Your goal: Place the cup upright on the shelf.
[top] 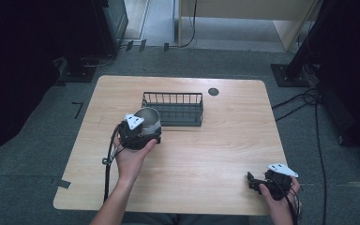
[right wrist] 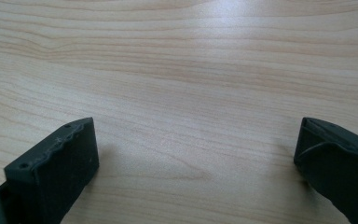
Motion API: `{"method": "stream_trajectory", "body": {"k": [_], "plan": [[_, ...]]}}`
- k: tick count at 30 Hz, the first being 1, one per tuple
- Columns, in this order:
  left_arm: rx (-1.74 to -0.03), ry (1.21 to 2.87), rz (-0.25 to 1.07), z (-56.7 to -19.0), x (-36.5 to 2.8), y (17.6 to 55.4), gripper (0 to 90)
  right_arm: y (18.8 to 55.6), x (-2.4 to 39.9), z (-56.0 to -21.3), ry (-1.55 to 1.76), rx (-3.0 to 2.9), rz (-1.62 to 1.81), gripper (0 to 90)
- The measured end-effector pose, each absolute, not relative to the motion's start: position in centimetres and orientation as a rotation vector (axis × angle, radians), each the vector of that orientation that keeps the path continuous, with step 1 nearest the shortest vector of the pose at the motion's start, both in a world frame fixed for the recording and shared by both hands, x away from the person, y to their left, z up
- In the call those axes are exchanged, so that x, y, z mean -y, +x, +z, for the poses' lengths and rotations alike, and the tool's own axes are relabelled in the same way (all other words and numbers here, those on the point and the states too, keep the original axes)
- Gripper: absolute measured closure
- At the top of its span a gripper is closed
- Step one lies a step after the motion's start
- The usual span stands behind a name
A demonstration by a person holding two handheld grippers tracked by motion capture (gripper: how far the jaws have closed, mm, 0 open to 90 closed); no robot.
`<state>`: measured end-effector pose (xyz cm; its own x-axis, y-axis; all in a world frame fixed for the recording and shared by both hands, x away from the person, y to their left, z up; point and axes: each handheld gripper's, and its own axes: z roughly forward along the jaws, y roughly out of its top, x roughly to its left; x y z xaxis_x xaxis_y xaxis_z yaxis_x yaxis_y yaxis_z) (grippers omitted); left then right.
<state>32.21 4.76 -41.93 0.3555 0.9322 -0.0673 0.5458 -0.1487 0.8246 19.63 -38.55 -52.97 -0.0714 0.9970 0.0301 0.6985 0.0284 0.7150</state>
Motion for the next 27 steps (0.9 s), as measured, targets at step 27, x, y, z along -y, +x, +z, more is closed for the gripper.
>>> {"method": "stream_trajectory", "body": {"k": [27], "plan": [[-1.285, 1.820, 0.597, -39.5, -3.3, 35.4, 8.4, 19.6, 38.6, -53.0, 1.717, -1.822, 0.797, 0.0]]}}
